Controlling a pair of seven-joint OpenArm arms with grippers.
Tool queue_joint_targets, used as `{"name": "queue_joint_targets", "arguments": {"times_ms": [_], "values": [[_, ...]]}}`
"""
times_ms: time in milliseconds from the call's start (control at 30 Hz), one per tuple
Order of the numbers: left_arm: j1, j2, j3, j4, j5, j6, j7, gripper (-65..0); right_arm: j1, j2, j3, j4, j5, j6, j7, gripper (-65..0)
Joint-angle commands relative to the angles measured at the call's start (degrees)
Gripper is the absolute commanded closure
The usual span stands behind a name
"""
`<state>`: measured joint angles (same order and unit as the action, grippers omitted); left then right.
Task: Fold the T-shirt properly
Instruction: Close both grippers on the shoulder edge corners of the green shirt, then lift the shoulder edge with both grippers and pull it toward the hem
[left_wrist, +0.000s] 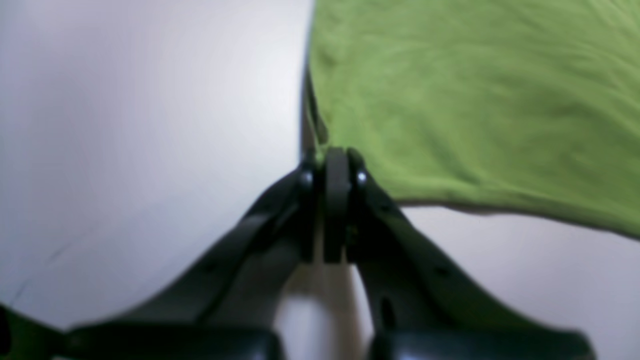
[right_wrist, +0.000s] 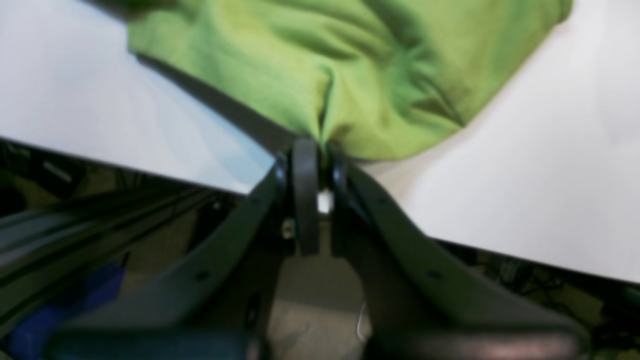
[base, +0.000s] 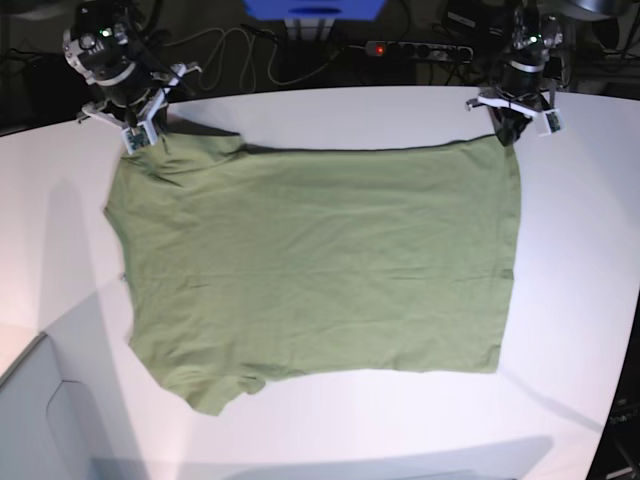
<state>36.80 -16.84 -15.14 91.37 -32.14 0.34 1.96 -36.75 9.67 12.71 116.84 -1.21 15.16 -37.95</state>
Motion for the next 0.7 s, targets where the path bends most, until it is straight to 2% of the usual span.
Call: {"name": "queue_joint_targets", "arguments": {"times_ms": [0, 367, 667], "values": [[1.0, -0.6, -0.7, 2.2, -0.1, -0.3, -1.6, 0.0, -0.8, 0.5, 0.3, 1.6, 0.6, 0.9, 0.9, 0.0], [5.2, -0.8, -1.2, 7.2, -0.3, -0.1, -1.6, 0.0, -3.5, 0.5, 0.3, 3.9, 0.6, 0.9, 1.4, 0.0], [2.5, -1.0, -1.2, 6.6, -0.1, 0.1, -1.6, 0.0, 2.2, 0.5, 0.3, 3.7, 0.6, 0.9, 0.8, 0.0]]}}
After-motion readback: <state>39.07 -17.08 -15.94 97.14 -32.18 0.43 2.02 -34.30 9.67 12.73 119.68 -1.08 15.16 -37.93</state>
